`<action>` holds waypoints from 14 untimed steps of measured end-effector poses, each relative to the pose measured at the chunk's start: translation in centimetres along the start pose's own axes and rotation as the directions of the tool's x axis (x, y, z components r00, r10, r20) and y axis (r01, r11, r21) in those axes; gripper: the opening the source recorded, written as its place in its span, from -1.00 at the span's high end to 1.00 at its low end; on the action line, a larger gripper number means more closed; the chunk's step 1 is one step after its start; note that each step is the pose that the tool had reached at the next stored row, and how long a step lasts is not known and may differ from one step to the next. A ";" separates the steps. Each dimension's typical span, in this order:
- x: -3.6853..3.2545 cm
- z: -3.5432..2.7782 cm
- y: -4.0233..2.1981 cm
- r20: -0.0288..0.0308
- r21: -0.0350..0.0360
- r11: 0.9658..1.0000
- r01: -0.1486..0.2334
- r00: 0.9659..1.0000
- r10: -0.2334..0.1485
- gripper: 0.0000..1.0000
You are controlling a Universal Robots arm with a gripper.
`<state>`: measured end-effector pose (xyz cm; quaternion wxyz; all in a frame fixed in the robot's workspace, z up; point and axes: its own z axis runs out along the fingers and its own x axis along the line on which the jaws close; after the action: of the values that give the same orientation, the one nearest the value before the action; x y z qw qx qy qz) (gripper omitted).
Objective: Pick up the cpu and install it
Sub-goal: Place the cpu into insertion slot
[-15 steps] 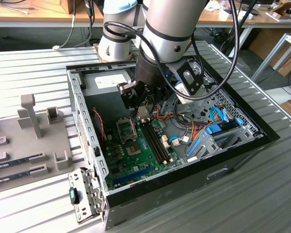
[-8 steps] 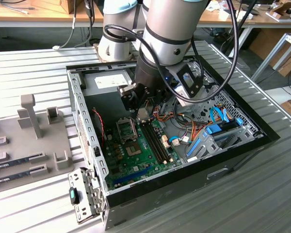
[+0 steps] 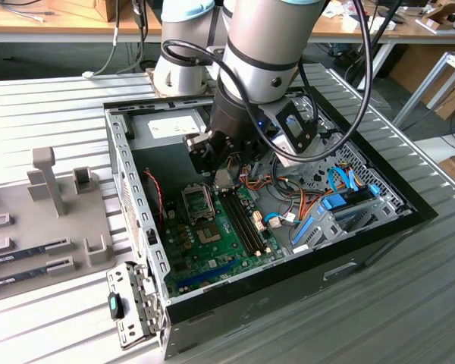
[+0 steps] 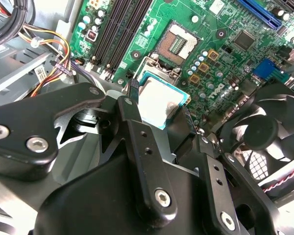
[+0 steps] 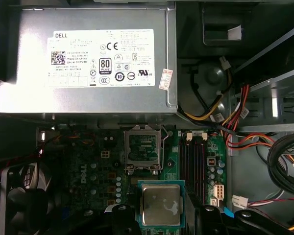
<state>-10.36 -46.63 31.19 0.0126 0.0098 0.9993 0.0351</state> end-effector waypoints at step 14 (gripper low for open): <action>0.02 0.60 -0.04 0.000 0.000 1.000 0.000 1.000 0.000 0.05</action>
<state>-10.37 -46.63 30.59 0.0126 0.0098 0.9993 0.0352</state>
